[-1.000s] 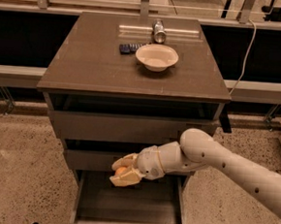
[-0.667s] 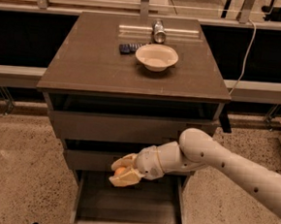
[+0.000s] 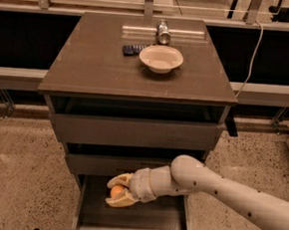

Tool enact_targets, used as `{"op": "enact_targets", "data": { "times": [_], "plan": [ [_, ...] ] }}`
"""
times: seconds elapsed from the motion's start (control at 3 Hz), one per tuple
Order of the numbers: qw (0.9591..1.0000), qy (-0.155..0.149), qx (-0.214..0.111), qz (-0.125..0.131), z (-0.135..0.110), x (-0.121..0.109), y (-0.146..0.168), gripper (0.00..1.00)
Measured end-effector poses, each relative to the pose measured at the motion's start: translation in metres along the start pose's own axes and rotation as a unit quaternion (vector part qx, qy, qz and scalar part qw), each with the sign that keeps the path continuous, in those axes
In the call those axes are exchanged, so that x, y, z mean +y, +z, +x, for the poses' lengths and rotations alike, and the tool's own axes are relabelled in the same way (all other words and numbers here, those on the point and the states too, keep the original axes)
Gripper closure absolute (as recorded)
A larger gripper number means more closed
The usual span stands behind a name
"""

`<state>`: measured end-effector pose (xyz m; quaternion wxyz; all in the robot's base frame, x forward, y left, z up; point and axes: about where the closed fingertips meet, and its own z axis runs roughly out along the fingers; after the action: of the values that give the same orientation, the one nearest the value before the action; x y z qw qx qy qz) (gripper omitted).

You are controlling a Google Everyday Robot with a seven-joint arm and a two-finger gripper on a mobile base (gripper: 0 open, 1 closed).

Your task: Place orange into bottom drawer

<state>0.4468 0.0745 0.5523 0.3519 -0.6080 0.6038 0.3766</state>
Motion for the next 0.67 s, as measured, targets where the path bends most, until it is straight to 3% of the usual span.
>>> {"op": "enact_targets", "data": {
  "times": [0.33,0.67],
  "plan": [
    [0.9992,-0.022,0.001,0.033,0.0031,-0.0151,0.0021,1.0],
    [0.9992,-0.021,0.001,0.033,0.0031,-0.015,0.0023,1.0]
  ]
}}
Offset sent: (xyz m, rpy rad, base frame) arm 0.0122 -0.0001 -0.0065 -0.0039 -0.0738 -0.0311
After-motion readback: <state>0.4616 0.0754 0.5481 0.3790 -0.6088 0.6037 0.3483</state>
